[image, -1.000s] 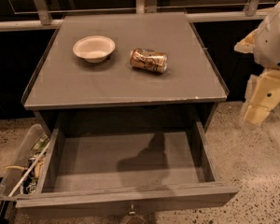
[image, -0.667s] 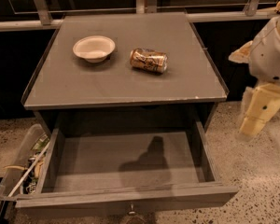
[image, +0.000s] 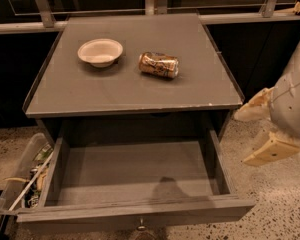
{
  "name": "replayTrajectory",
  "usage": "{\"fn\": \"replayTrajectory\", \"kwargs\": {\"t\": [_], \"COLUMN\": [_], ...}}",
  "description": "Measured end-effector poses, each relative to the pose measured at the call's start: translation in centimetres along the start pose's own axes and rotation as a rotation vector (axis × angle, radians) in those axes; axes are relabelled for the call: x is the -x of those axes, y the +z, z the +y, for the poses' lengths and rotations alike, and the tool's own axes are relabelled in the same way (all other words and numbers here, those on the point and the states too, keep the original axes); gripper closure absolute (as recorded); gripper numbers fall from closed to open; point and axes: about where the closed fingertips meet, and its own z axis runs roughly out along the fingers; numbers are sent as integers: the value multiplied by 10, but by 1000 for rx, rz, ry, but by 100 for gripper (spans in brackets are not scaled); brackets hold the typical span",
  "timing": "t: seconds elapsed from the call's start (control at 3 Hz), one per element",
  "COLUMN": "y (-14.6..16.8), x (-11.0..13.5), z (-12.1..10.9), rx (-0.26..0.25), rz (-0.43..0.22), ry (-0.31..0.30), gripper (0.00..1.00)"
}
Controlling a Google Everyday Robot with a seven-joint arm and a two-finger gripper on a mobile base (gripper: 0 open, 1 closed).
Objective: Close top drawer
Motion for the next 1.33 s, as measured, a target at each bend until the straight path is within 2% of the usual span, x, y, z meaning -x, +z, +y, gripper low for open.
{"fn": "replayTrajectory", "kwargs": {"t": [0.33, 0.67, 1.0, 1.33], "y": [28, 65, 69, 69], "x": [-18, -33, -35, -35], "z": [26, 46, 50, 50], "rx": [-18, 41, 51, 51], "rz": [-94, -117, -116, -116], "ry": [30, 52, 56, 56], "gripper": [64, 88, 100, 100]}}
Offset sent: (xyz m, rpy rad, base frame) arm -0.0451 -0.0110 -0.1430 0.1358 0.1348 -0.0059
